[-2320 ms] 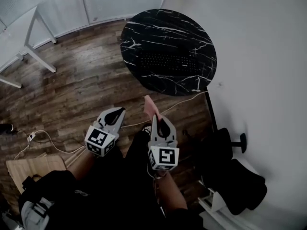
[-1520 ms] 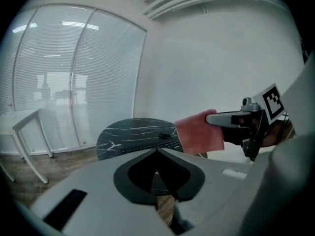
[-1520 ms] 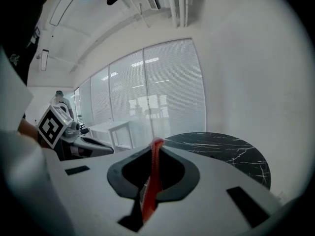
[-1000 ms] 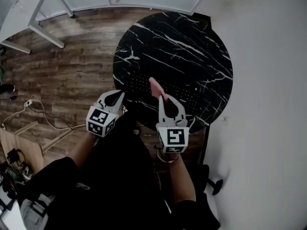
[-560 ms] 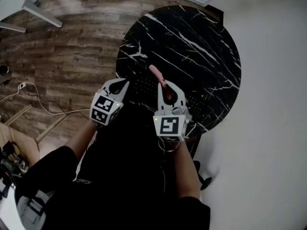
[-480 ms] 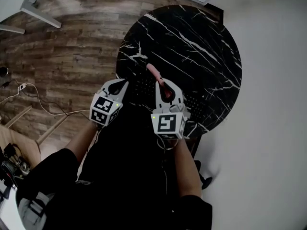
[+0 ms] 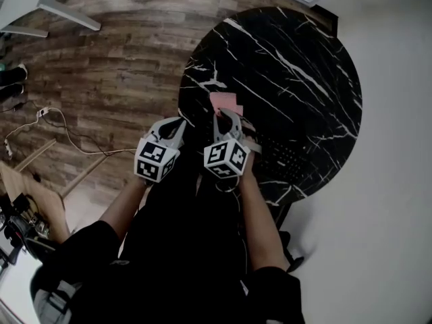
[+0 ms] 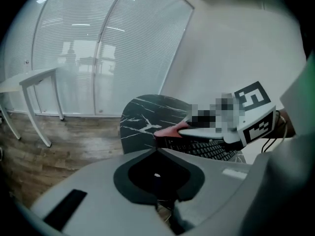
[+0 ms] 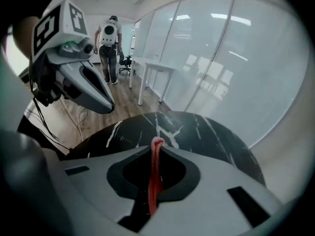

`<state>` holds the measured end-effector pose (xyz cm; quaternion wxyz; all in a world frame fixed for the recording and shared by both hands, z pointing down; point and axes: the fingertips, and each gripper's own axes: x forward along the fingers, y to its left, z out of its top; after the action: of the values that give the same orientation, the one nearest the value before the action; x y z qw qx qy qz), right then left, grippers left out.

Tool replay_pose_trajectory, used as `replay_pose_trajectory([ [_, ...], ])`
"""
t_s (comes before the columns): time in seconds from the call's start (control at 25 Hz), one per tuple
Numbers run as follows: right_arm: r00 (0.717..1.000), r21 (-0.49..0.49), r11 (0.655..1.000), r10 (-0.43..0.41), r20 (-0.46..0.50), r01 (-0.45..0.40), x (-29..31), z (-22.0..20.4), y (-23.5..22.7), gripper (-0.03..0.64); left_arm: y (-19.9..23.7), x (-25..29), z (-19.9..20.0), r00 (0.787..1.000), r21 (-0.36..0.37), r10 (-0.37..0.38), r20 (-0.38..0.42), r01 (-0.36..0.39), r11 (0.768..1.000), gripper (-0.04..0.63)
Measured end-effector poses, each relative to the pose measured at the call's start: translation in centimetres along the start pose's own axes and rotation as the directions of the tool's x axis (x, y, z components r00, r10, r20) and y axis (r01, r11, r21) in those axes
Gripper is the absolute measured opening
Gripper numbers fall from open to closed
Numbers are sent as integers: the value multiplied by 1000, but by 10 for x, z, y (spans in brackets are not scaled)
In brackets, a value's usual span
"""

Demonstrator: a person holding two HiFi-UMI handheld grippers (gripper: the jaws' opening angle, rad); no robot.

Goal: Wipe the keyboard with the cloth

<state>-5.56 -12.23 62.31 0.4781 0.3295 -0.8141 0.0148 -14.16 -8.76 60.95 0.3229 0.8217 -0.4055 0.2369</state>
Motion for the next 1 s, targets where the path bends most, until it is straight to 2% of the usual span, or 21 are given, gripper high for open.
replay_pose_trajectory([
  [0.08,998,73,996,59,-26,-56,10,-10,12,8,-3,3,-6,1000,-7,-8,-14,8,1000,0],
  [0.28,994,247,964,106,-13,-99,16,-16,14,9,-11,11,-10,999,-15,-32,-27,32,999,-1],
  [0.4,990,312,940,141,5,-136,19,-17,13,9,-16,16,-9,999,-19,-38,-31,37,999,0],
  [0.76,979,367,910,203,18,-195,28,-17,11,12,-25,22,-8,998,-7,-41,-46,40,999,0],
  [1.0,977,368,907,211,21,-204,22,-24,12,14,-36,24,-9,998,1,-43,-50,43,999,0],
])
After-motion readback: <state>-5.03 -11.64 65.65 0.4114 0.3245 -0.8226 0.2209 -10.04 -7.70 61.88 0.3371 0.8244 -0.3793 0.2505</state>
